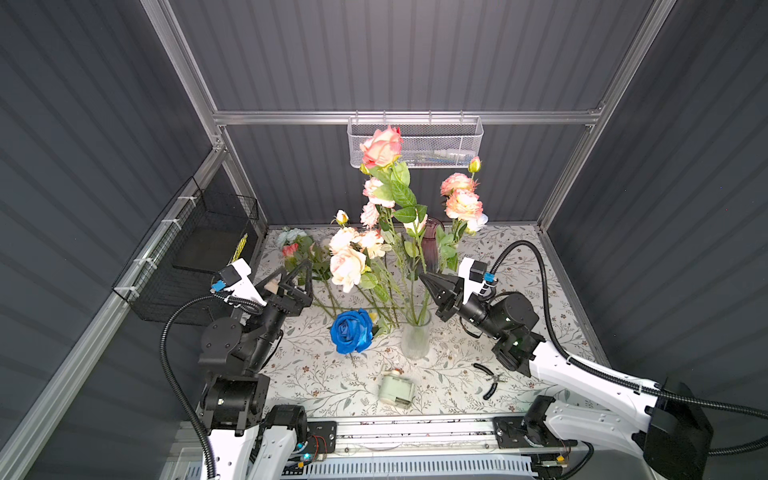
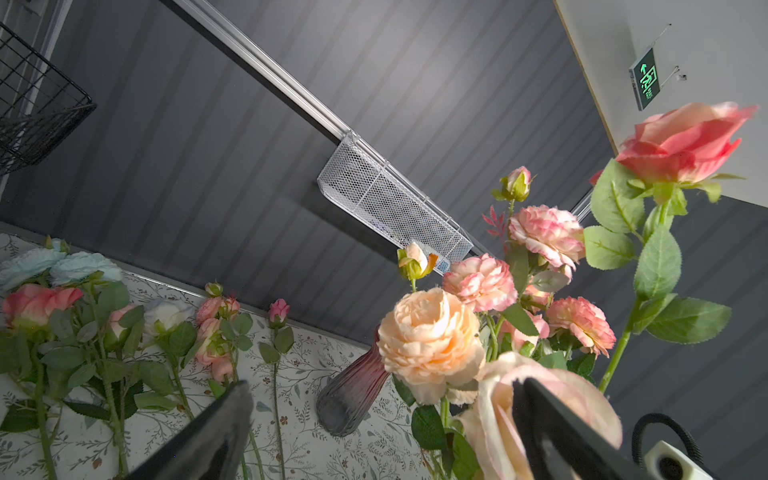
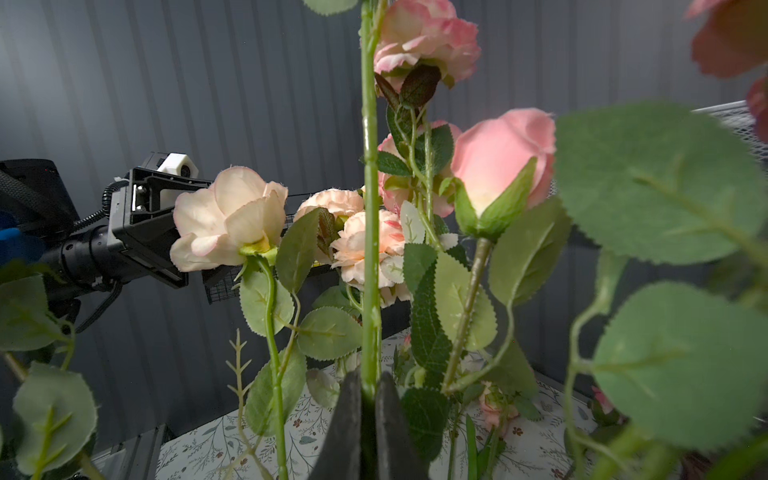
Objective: Arrange the flowers into the vase
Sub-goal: 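Open the right gripper and withdraw it from the vase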
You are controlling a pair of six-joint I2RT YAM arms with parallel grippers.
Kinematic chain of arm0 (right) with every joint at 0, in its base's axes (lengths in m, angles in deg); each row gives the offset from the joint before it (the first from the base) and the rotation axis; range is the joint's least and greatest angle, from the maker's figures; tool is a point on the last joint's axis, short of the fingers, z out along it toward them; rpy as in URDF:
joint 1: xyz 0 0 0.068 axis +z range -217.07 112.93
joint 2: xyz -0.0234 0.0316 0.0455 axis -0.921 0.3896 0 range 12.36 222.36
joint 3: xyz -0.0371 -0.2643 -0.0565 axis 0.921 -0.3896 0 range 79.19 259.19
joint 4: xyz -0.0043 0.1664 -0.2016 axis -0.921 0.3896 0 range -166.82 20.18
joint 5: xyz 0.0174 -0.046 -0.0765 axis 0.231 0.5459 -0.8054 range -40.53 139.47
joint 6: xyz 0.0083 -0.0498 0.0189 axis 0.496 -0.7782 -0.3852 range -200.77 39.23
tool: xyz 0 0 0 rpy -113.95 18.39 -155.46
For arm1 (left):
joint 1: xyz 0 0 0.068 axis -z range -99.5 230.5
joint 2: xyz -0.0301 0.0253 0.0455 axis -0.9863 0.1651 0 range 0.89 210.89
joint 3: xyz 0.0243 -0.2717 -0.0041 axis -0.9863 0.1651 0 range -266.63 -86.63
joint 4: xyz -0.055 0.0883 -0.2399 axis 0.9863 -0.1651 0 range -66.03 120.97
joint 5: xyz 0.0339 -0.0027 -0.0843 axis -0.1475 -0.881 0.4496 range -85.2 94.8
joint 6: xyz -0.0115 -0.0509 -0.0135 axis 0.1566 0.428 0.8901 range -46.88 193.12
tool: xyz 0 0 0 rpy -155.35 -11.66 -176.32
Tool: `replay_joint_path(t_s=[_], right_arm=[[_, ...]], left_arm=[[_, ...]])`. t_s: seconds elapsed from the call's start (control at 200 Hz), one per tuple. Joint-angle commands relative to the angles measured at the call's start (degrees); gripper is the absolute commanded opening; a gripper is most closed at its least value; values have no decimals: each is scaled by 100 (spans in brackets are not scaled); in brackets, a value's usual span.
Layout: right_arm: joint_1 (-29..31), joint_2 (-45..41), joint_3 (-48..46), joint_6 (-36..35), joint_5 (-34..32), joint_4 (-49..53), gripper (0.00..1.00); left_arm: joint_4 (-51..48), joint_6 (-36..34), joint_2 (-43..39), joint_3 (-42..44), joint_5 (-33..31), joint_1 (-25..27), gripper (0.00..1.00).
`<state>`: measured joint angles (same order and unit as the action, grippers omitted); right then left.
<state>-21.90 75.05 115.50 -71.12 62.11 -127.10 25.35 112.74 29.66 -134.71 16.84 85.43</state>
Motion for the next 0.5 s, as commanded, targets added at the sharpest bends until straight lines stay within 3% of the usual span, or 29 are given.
replay_joint_path(t_s=[0.0,0.195,0.245,0.285,0.385,0.495], right_arm=[[43,-21,-111,-82,-115,-368,0],[175,-38,-508,45,-314,-500,0],[218,-46,-593,95,-350,-491,4],[257,-56,-697,135,-383,-487,10],[444,-125,-960,177,-583,-462,35],[620,-302,-1186,252,-805,-256,50]], left_arm=[[35,6,23,61,140,-9,100],[109,32,66,164,182,-9,100],[115,44,77,180,187,-9,100],[116,51,91,188,216,-8,100],[102,46,116,248,236,-7,100],[106,112,144,361,224,-9,100]])
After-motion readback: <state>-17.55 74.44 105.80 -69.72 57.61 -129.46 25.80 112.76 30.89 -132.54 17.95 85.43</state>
